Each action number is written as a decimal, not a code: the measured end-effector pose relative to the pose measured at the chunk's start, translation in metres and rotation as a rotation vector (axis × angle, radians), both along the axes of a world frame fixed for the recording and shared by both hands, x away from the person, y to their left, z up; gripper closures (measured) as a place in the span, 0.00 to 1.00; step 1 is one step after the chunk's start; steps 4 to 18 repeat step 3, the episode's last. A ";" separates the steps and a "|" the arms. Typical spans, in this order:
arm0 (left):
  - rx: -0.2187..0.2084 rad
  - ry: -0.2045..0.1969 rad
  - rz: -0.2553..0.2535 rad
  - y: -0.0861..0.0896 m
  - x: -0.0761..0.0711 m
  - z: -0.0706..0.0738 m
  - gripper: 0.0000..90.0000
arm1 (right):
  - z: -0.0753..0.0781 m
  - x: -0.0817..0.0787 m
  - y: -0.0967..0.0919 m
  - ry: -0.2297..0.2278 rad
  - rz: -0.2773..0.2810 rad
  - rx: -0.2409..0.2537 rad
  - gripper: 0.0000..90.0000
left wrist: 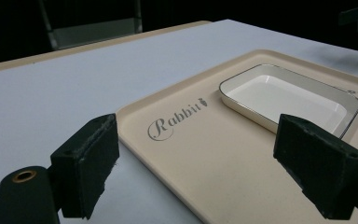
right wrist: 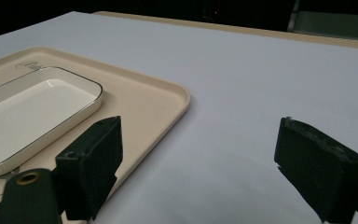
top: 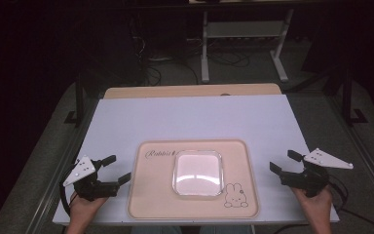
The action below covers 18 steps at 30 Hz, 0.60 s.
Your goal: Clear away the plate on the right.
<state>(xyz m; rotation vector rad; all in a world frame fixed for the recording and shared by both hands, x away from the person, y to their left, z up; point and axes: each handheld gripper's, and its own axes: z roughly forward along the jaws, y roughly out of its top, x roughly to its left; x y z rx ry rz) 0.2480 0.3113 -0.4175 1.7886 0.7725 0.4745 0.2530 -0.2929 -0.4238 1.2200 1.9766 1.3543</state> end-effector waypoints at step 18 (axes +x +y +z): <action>0.004 -0.001 -0.003 0.000 0.000 0.000 0.16 | -0.001 0.000 0.002 0.000 -0.005 -0.011 0.16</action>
